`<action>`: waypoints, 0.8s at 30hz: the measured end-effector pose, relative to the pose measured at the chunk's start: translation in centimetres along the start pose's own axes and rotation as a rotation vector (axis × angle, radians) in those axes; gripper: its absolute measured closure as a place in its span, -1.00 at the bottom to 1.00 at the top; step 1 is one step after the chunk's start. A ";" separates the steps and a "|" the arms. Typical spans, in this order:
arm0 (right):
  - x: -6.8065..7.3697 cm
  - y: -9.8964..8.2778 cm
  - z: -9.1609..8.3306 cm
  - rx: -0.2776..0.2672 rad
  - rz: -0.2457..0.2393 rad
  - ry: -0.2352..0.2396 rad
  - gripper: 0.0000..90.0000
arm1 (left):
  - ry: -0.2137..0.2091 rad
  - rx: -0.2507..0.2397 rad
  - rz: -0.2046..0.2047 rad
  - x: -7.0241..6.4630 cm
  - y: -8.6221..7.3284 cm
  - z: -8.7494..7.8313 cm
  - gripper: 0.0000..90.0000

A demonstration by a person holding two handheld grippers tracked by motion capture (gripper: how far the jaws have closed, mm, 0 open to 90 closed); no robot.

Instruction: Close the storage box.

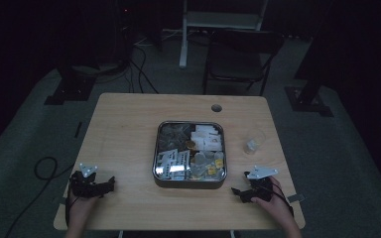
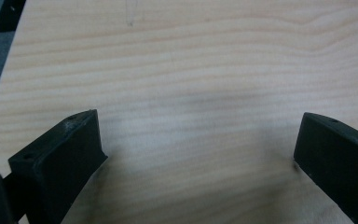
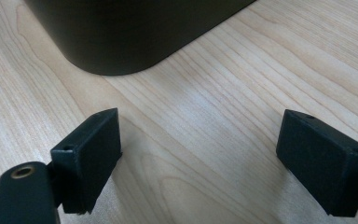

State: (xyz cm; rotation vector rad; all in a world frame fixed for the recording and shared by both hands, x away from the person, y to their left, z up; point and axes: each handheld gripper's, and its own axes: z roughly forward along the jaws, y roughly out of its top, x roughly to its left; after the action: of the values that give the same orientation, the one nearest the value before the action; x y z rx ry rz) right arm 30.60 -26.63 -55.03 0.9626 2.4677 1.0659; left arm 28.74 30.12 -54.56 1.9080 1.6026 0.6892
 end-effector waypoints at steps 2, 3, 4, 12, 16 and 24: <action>0.0 0.0 0.0 0.000 0.000 0.000 -0.70 | -0.007 -0.006 -0.001 0.0 -0.2 -0.1 -0.96; 0.0 0.0 0.0 0.000 0.000 0.000 -0.70 | -0.017 -0.006 -0.001 0.1 -0.2 -0.2 -0.96; 0.0 0.0 0.0 0.000 0.000 0.000 -0.70 | -0.032 0.004 -0.004 0.2 -0.2 -0.2 -0.96; 0.0 0.0 0.0 0.000 0.000 0.000 -0.70 | -0.093 0.009 0.061 0.0 -0.6 -0.5 -0.96; 0.0 0.0 0.0 0.000 0.000 0.000 -0.70 | -0.119 0.008 0.093 -0.2 -0.8 -0.7 -0.96; 0.0 0.0 0.0 0.000 0.000 0.000 -0.70 | -0.119 0.007 0.093 -0.2 -0.8 -0.7 -0.96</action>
State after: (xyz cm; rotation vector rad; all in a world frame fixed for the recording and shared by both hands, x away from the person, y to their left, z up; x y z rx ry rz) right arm 30.59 -26.63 -55.04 0.9625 2.4672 1.0659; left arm 27.63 30.07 -54.66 2.0000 1.4530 0.5957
